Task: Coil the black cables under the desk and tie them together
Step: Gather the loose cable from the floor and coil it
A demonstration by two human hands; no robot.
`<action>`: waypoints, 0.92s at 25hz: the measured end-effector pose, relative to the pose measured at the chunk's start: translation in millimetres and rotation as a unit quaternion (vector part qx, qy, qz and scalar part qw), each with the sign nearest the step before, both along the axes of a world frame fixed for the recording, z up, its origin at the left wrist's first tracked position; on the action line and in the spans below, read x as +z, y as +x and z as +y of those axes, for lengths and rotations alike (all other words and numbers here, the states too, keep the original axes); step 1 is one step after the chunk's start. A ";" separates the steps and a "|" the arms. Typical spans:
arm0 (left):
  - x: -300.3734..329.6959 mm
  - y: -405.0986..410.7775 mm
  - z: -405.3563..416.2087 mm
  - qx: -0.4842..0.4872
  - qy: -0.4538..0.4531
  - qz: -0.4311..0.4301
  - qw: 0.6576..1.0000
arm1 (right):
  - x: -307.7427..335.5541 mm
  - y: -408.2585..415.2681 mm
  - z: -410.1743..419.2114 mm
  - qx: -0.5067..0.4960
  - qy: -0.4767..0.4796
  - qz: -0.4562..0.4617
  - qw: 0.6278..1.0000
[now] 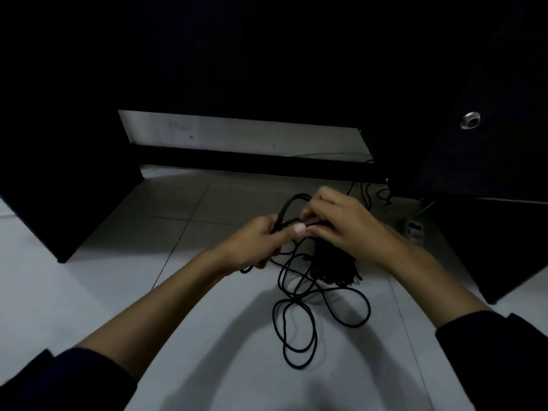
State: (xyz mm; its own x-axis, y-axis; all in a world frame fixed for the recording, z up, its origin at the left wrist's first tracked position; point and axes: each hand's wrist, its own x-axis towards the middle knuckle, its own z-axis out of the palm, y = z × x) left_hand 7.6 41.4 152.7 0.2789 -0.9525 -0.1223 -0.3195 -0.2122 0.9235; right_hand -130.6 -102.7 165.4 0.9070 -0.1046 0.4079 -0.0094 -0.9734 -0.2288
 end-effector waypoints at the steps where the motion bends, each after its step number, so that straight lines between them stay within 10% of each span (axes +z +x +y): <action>1: 0.4 0.4 0.1 -0.020 0.005 -0.023 1.000 | 2.1 -0.7 -1.3 -0.001 -0.020 -0.008 1.000; 7: 8.1 -0.8 0.2 -0.053 -0.024 0.051 0.997 | 2.4 1.0 -13.3 -0.082 -0.035 -0.089 0.992; 10: 4.3 -1.5 1.9 -0.058 -0.041 0.044 0.996 | 1.9 3.6 -1.2 -0.133 0.193 -0.048 0.971; 15: -18.7 -14.8 -6.5 0.009 -0.104 0.019 0.994 | 2.2 18.4 18.6 -0.110 0.563 -0.089 0.815; 23: -18.5 -31.1 -13.9 -0.013 -0.131 0.087 0.987 | 5.0 23.8 16.6 -0.110 0.589 -0.112 0.793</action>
